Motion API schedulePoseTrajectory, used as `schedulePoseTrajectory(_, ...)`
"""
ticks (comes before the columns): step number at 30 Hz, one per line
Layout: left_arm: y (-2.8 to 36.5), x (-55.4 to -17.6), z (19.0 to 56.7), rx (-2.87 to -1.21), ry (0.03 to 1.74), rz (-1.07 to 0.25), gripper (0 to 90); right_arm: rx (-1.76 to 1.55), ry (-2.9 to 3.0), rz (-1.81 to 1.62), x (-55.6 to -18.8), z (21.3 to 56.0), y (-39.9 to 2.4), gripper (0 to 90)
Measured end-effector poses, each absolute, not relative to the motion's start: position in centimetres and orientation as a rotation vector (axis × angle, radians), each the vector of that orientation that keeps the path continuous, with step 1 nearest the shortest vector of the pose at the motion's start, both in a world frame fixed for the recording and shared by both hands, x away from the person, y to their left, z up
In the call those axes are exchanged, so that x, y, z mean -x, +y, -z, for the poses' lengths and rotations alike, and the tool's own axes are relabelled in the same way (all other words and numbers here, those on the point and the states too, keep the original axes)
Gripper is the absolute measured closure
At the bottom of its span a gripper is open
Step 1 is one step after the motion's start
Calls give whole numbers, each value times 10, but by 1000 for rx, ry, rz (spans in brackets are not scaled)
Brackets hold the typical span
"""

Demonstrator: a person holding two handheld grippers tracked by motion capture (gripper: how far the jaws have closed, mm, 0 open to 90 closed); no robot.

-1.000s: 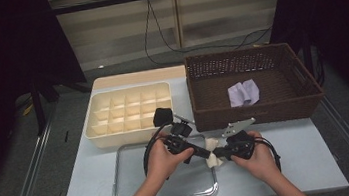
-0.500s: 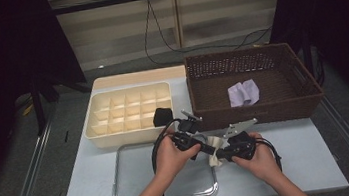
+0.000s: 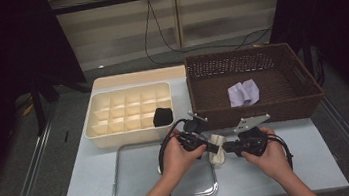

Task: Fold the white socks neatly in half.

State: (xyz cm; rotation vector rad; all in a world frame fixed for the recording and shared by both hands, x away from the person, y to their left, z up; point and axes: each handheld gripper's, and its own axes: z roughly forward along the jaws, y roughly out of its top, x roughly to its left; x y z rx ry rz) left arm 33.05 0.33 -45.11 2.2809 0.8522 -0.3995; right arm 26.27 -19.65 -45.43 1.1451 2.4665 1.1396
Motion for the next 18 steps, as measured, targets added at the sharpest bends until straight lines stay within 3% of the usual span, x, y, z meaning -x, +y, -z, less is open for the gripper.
schedulePoseTrajectory(8, 1, -326, 451, -2284, 834, 370, 807, -1117, 2349, -1189, -268, 445, -190, 842)
schedulePoseTrajectory(18, 13, -329, 440, -2226, 837, 395, 656, -1139, 2378, -1150, -273, 456, -192, 867)
